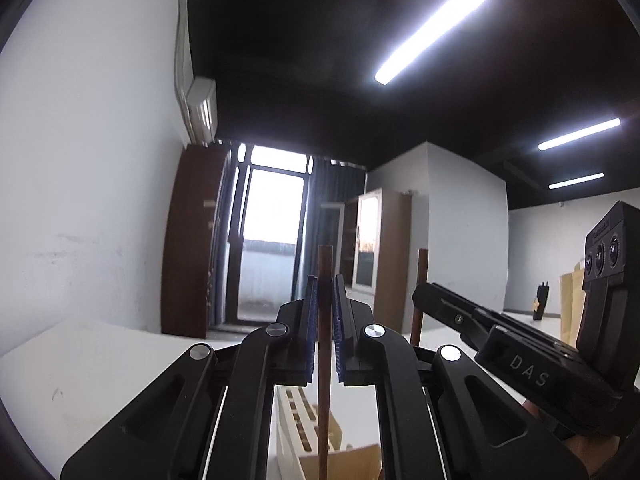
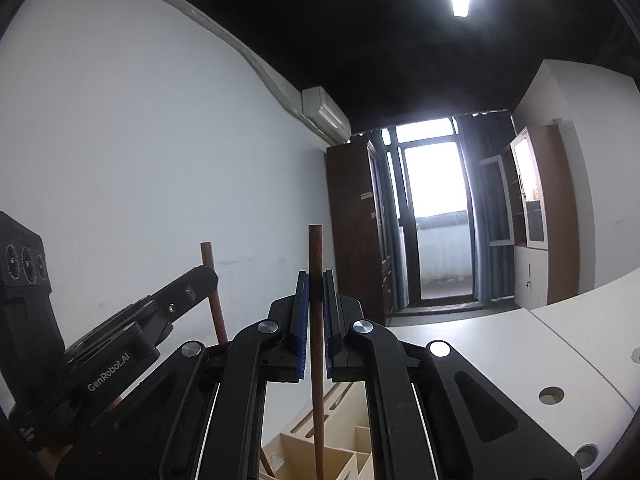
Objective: Organize utensils
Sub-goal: 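Lower the chopstick into the holder and open the right tool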
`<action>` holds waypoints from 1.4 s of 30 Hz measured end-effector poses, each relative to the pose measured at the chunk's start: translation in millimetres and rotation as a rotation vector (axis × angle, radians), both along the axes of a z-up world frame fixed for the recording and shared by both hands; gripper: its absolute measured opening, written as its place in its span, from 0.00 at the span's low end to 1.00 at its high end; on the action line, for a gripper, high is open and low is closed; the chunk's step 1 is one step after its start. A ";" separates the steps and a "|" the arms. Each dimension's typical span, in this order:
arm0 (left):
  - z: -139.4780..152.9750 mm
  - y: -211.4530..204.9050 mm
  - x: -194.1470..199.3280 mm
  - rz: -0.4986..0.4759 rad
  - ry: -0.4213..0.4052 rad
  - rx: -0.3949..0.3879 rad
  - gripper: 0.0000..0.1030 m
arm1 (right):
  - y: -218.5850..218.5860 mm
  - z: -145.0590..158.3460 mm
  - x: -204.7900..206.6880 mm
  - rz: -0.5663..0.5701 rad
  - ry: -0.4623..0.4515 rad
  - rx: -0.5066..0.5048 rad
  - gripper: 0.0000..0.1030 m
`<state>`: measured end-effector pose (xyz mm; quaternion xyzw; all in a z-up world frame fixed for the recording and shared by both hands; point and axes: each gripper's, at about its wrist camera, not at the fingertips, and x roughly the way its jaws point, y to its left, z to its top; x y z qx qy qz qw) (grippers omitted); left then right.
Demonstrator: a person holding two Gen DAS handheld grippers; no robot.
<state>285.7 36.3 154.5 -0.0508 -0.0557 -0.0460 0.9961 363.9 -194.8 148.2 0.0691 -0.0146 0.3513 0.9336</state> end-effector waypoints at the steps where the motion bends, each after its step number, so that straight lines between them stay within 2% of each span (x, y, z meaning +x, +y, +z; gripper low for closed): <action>1: -3.1 2.9 2.8 -0.006 0.020 -0.003 0.07 | 0.8 -1.5 -0.1 0.002 0.004 -0.009 0.07; 6: -12.8 14.9 10.2 -0.046 0.089 -0.011 0.07 | 5.3 -11.5 -1.8 0.012 0.024 -0.042 0.07; 13: -20.5 22.1 15.2 -0.104 0.140 -0.005 0.07 | 6.3 -24.7 0.7 0.012 0.067 -0.059 0.07; 23: -21.2 28.3 7.9 -0.076 0.113 0.007 0.07 | 8.1 -33.6 2.0 0.007 0.117 -0.095 0.07; 34: -26.9 24.2 13.8 -0.104 0.183 0.045 0.07 | 8.0 -40.8 3.6 -0.012 0.151 -0.114 0.08; 35: -26.1 24.5 13.9 -0.102 0.190 0.049 0.08 | 7.6 -41.0 4.0 -0.021 0.153 -0.114 0.08; 36: -24.7 25.9 13.4 -0.096 0.190 0.049 0.17 | 7.1 -41.9 3.1 -0.025 0.157 -0.114 0.10; 37: -23.8 28.0 11.4 -0.095 0.186 0.043 0.24 | 6.5 -40.9 3.0 -0.024 0.160 -0.111 0.16; 39: -20.4 32.4 7.5 -0.096 0.182 0.028 0.26 | 4.8 -38.4 2.9 -0.032 0.161 -0.103 0.21; 42: -18.7 36.1 1.9 -0.095 0.184 0.017 0.26 | 1.4 -39.6 0.5 -0.041 0.164 -0.100 0.21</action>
